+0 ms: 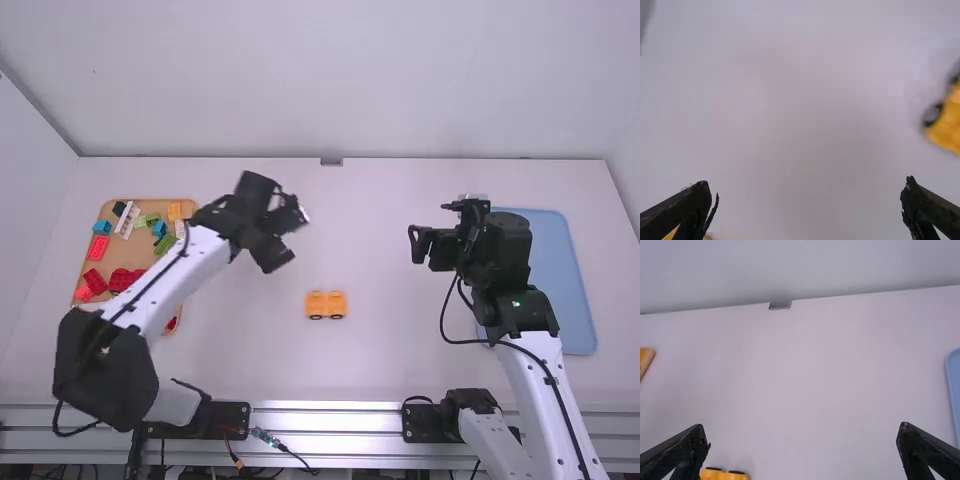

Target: Assemble lego blocks to make yellow taxi

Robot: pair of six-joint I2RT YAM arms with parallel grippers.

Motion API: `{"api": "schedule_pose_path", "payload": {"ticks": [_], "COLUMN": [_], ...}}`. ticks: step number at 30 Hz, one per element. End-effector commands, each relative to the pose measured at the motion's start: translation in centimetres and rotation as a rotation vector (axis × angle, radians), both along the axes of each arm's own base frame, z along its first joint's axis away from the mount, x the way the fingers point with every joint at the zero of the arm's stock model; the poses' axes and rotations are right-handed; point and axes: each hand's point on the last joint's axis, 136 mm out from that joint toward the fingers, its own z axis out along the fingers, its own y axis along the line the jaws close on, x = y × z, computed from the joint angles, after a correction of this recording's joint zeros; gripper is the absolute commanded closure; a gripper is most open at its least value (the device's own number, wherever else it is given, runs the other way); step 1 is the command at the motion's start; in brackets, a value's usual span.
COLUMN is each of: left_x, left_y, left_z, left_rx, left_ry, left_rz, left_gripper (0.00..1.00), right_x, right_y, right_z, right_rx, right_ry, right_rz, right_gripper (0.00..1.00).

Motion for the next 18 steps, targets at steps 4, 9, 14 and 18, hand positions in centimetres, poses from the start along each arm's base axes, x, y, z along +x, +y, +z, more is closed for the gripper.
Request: {"api": "schedule_pose_path", "payload": {"ticks": [4, 9, 14, 18], "left_x": [0.8, -0.8, -2.4, -2.6], "left_y": [9.9, 17.5, 22.4, 25.7], "left_z": [2.7, 1.6, -1.0, -3.0], "left_rx": [-0.239, -0.268, -0.238, -0.251], "left_ry": [-0.028, -0.010, 0.040, 0.030], "left_rz": [0.600, 0.972, 1.093, 1.180], "left_gripper": [0.01, 0.01, 0.01, 0.01], "right_x": [0.3, 0.4, 1.3, 2.0], "right_y": [0.7, 0.9, 1.0, 1.0], "right_z": [1.9, 1.5, 0.7, 0.1], "right_rx": [0.026, 0.012, 0.013, 0.014], "right_ry": [-0.042, -0.035, -0.017, -0.005], "right_rz": [0.029, 0.054, 0.053, 0.052], "right_gripper": [0.01, 0.01, 0.01, 0.01]}}
